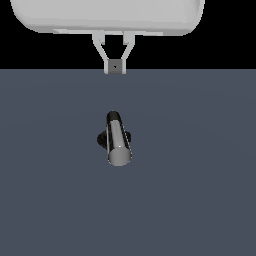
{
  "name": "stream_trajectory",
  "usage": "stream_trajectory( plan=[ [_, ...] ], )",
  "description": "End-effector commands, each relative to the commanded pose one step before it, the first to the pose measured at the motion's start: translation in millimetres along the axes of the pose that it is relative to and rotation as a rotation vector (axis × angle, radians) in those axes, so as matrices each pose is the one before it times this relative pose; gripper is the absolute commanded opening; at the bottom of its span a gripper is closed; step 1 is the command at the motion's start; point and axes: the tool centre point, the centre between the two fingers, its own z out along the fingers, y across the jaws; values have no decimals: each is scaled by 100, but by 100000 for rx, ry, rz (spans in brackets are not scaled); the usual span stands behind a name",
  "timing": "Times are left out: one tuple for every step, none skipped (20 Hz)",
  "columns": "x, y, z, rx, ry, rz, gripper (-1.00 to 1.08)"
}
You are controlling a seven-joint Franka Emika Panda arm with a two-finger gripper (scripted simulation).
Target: Turn on the faucet by rotating a designated handle.
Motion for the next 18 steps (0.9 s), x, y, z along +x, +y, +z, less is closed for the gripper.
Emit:
stream_trajectory(
  plan=[
    [460, -482, 1975, 7, -47, -1640, -100],
    [193, -185, 764, 3, -45, -635, -100],
    [193, -184, 760, 4, -45, -631, -100],
    [194, -183, 756, 4, -44, -628, -100],
    [196, -183, 753, 5, -44, -628, -100],
    [197, -182, 751, 6, -44, -624, -100],
    [199, -182, 751, 6, -44, -624, -100],
    [201, -182, 751, 7, -44, -624, -100],
    [203, -182, 752, 8, -44, -624, -100],
    [206, -183, 754, 9, -44, -628, -100],
    [207, -181, 748, 9, -43, -622, -100],
    [205, -177, 733, 10, -42, -608, -100],
    [204, -174, 720, 11, -41, -596, -100],
    [201, -170, 699, 11, -40, -582, -100],
    [193, -162, 666, 11, -38, -555, -100],
    [186, -152, 632, 10, -36, -525, -100],
    [178, -144, 599, 10, -34, -497, -100],
    [170, -135, 565, 9, -32, -467, -100]
  ],
)
